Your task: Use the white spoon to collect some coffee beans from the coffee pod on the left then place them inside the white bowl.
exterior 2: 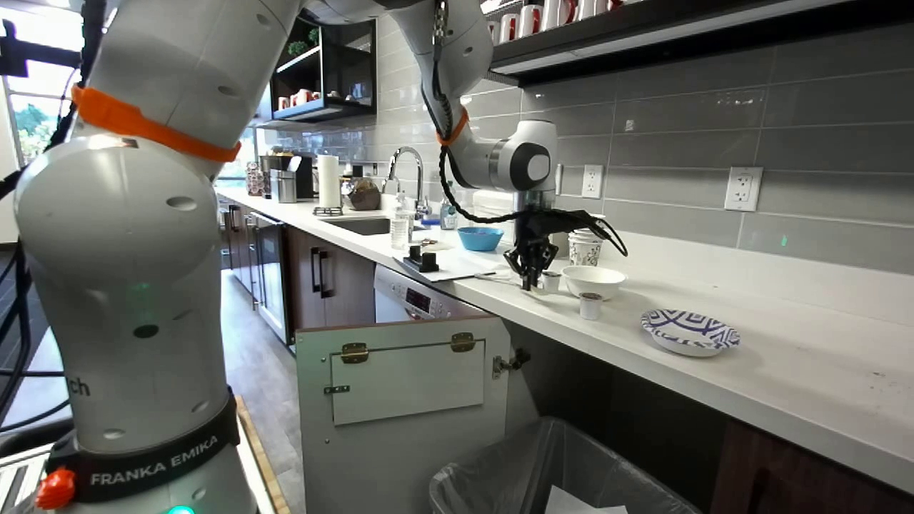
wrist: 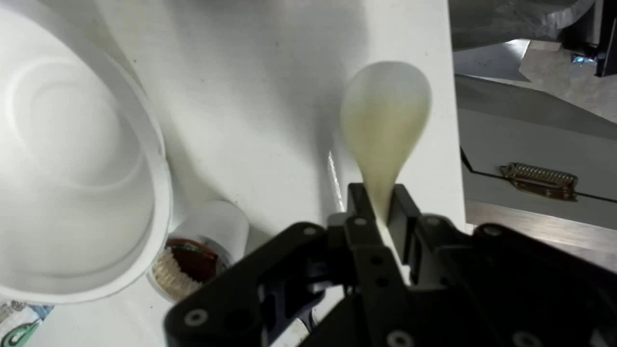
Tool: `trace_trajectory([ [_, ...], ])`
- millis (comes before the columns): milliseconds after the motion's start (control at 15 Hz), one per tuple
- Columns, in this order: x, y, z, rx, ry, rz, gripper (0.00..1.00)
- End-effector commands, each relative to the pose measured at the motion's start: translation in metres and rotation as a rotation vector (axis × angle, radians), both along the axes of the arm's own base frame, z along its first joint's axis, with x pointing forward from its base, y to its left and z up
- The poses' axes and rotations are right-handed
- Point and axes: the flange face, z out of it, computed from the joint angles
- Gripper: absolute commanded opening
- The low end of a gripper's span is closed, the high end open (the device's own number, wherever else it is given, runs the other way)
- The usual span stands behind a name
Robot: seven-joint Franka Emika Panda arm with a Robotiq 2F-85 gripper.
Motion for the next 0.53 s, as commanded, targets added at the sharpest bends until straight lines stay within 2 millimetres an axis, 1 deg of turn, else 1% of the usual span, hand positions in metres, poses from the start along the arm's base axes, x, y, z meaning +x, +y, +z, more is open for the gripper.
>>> trace_trajectory([
  [0, -0.017, 0.015, 0.035, -0.047, 0.032, 0.033, 0.04],
  [200, -0.024, 0.026, 0.061, -0.063, 0.043, 0.073, 0.04],
  [333, -0.022, 0.032, 0.076, -0.052, 0.028, 0.104, 0.04],
  [467, -0.015, 0.037, 0.09, -0.041, -0.01, 0.134, 0.04],
])
